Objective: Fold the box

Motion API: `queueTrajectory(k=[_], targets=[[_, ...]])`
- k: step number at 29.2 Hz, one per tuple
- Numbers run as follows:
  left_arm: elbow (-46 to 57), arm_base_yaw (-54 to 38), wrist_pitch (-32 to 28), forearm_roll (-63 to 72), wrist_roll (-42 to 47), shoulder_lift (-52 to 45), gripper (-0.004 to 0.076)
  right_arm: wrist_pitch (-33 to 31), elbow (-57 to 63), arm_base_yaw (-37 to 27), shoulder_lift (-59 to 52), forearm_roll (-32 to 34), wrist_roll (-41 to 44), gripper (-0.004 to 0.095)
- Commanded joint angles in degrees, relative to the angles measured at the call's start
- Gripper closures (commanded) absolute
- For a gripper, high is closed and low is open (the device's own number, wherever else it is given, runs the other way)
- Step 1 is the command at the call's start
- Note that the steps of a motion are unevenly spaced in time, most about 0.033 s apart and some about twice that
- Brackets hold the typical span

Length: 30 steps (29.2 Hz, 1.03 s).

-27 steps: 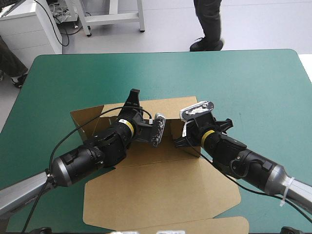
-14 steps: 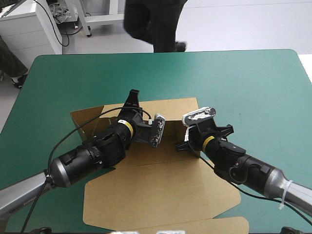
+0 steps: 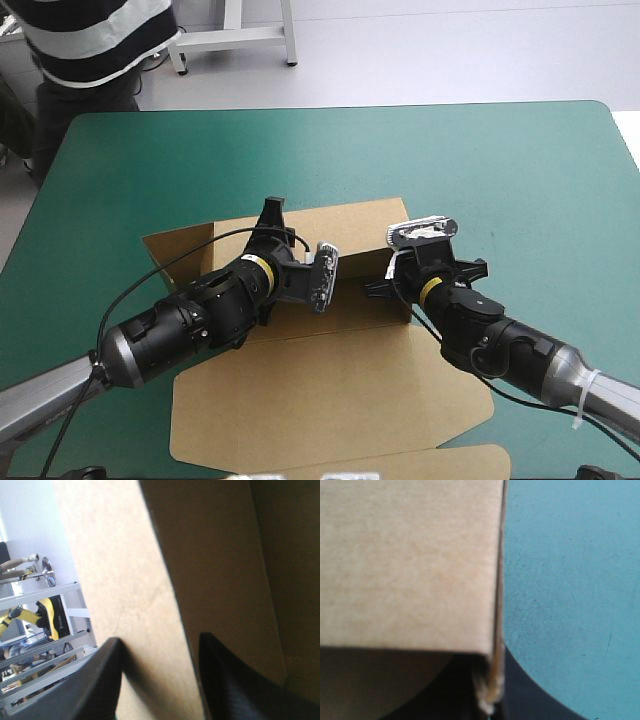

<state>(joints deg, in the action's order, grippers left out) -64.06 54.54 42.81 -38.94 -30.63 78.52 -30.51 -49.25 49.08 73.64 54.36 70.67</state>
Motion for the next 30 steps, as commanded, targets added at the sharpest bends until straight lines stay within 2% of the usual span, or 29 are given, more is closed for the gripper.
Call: queueTrajectory(k=[1,7,16,19,23,26,30], targets=[[-0.47,3.22,-1.31,4.85,-0.01,-2.95,0.0306,3.53,-1.72,-0.62,-0.02,4.73,0.97,0.0928],[-0.47,10.33,2.51,4.72,3.01,-8.04,0.0307,6.47,-2.19,-3.52,3.32,5.54,2.19,0.0928],[-0.47,15.83,7.95,4.39,6.45,-11.32,0.0307,6.36,-5.26,-8.87,3.77,5.03,0.97,0.0929],[-0.47,15.93,8.75,2.44,11.30,-11.69,0.0330,5.26,-5.26,-9.38,3.55,2.59,-1.09,0.0928],[-0.47,15.93,9.18,-9.98,16.05,-11.97,0.0398,-0.52,-6.13,-9.38,3.04,-8.13,-11.86,0.0928],[-0.74,15.27,8.41,-17.57,18.95,-12.13,0.0403,-5.68,-8.29,-9.53,1.73,-14.11,-19.78,0.0928],[-4.15,10.07,5.63,-18.03,19.97,-12.13,0.0403,-12.73,-13.15,-9.53,-0.32,-17.34,-26.10,0.0928]])
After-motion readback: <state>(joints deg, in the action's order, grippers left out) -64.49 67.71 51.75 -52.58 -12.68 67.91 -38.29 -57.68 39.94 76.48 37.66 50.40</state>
